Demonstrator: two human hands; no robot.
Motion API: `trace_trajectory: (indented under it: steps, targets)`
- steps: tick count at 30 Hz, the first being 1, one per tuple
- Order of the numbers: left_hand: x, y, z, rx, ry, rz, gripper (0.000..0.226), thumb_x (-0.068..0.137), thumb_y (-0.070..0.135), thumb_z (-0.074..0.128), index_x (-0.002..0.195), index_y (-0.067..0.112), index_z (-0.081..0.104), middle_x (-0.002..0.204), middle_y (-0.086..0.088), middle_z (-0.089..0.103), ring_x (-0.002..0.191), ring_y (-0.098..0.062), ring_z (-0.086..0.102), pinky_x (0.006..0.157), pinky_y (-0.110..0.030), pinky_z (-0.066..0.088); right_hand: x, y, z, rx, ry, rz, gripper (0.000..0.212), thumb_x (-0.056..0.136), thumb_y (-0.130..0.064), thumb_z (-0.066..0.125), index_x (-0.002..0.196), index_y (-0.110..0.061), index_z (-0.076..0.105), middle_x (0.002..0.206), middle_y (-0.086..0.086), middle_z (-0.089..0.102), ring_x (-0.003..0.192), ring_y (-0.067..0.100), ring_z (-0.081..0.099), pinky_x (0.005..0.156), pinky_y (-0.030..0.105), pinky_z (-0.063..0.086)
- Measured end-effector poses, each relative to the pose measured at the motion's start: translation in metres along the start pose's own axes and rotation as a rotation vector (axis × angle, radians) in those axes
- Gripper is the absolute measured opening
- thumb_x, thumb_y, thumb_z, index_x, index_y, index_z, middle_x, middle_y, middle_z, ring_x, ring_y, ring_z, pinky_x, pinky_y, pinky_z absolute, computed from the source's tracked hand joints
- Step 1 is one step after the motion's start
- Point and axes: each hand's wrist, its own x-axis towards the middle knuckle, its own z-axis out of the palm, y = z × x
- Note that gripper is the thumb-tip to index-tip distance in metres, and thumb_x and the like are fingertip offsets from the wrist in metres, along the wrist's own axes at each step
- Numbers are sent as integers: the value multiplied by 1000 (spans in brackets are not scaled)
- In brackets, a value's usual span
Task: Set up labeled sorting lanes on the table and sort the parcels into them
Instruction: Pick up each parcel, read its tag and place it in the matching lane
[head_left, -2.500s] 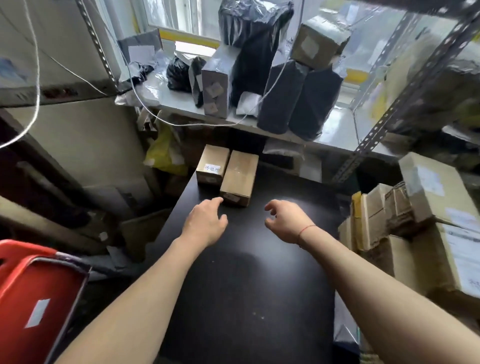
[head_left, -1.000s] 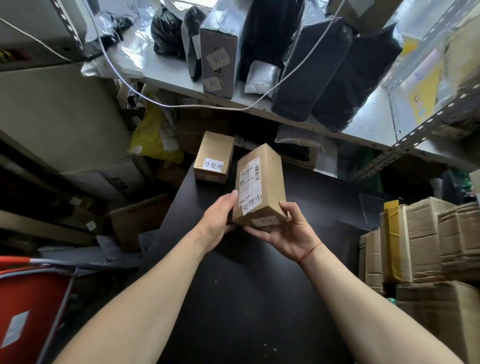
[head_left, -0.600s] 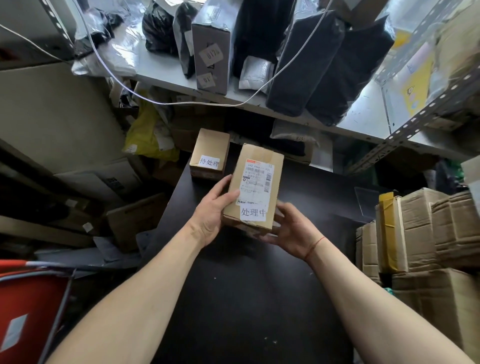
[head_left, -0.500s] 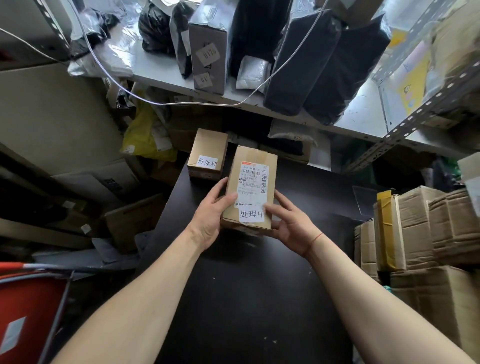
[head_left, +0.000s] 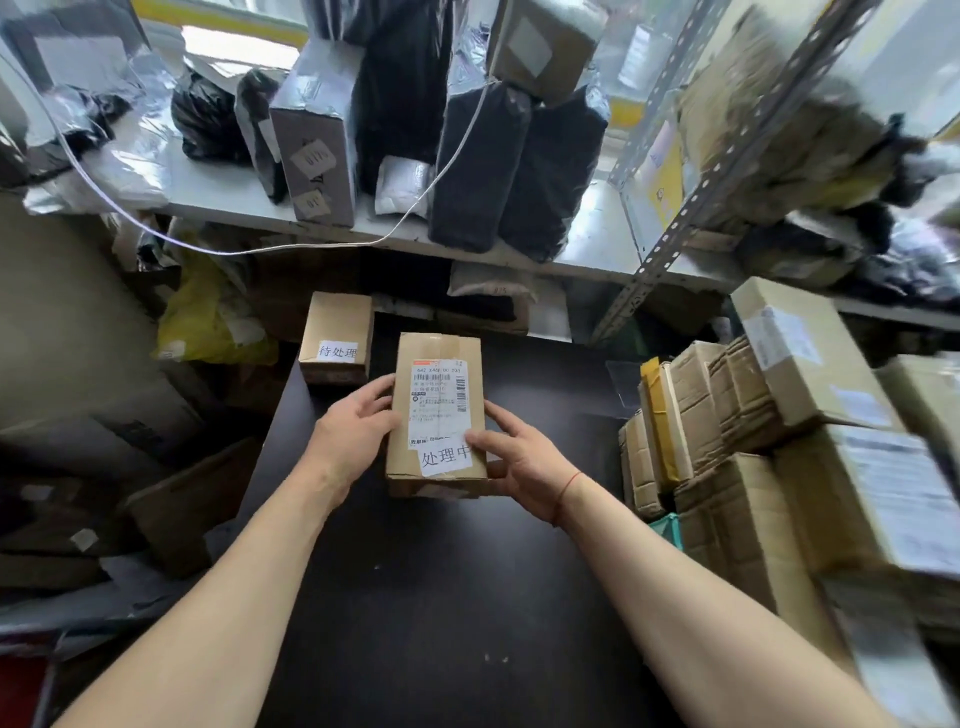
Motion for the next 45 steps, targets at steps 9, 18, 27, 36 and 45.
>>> trace_trajectory:
  steps: [9, 18, 27, 36, 45]
  targets:
    - [-54, 27, 29, 32, -24, 52, 53, 95, 22, 68, 145, 38, 60, 116, 12, 79, 110, -15, 75, 97, -51, 61, -86, -20, -5, -156, 38, -71, 42, 103, -10, 43, 123, -40, 65, 120, -7, 77, 108, 20, 71, 92, 58, 61]
    - [-154, 47, 70, 36, 41, 118, 53, 101, 9, 63, 149, 31, 58, 115, 8, 80, 104, -19, 78, 90, -53, 63, -175, 1, -33, -121, 58, -194, 44, 104, -9, 54, 139, -35, 55, 112, -3, 80, 95, 16, 78, 79, 42, 66]
    - [-256, 9, 126, 103, 157, 83, 32, 97, 12, 70, 116, 39, 69, 100, 8, 82, 94, -18, 80, 88, -52, 63, -255, 64, -58, -259, 47, -189, 37, 97, -17, 57, 132, -25, 67, 119, -2, 78, 103, 19, 77, 79, 50, 67]
    - [-297, 37, 156, 39, 26, 194, 48, 99, 5, 67, 143, 25, 61, 107, 6, 82, 99, -19, 79, 73, -39, 63, -322, 55, -85, -177, 82, -277, 35, 98, -14, 57, 130, -23, 70, 111, 0, 81, 93, 21, 79, 77, 47, 66]
    - [-340, 115, 218, 61, -112, 382, 42, 99, 9, 68, 139, 21, 66, 108, 1, 82, 99, -21, 79, 77, -36, 63, -408, 12, -146, -174, 141, -425, 32, 101, -14, 54, 127, -17, 71, 113, 4, 80, 99, 28, 78, 73, 41, 65]
